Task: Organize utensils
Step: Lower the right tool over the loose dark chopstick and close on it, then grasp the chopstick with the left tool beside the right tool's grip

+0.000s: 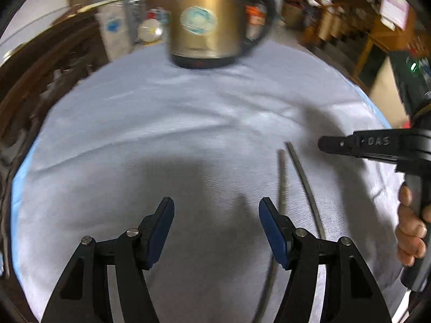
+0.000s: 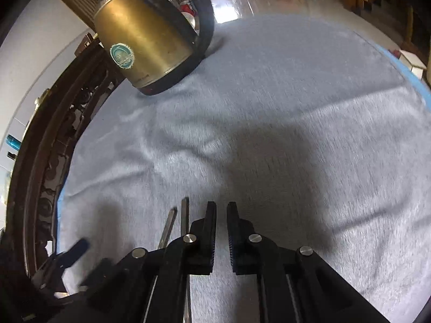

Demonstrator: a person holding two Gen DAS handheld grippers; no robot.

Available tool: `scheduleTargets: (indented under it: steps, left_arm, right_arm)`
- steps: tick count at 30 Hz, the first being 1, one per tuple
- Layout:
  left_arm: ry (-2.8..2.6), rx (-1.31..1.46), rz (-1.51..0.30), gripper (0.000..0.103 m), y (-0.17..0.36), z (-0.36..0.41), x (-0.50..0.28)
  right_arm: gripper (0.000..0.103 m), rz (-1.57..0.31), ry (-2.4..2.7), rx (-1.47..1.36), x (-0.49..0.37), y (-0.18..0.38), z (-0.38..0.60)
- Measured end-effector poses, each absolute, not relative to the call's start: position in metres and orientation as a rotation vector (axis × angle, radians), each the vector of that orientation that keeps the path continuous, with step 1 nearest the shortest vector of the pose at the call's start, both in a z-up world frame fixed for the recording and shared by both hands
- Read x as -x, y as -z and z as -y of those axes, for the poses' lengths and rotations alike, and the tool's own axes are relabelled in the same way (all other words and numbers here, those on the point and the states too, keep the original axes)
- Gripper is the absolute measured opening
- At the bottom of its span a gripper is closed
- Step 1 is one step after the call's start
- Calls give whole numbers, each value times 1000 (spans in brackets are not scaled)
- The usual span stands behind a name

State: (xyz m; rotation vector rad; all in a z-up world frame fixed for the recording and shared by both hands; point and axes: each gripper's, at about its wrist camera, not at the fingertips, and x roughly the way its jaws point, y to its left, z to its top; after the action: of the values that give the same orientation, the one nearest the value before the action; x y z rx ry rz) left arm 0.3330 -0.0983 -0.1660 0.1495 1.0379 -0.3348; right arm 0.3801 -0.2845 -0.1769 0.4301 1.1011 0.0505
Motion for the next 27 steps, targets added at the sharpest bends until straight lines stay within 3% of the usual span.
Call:
scheduleTargets:
  steps: [14, 22, 24, 26, 27]
  left_arm:
    - [427, -27, -1084, 66, 172, 112, -342]
    - [428, -143, -1066, 66, 183, 128, -336]
    - [413, -132, -1048, 54, 182, 124, -341]
    - [400, -114, -1037, 32, 181, 113, -344]
    - [390, -86, -1047, 29, 180, 104, -350]
  right_arm:
    - [11, -1086, -65, -447, -369, 175, 295]
    - [11, -1087, -68, -459, -367, 177, 295]
    - [11, -1088, -68, -453, -367, 176, 294]
    - [11, -1090, -72, -450, -367, 175, 293]
    - [11, -1093, -78, -448, -368, 174, 292]
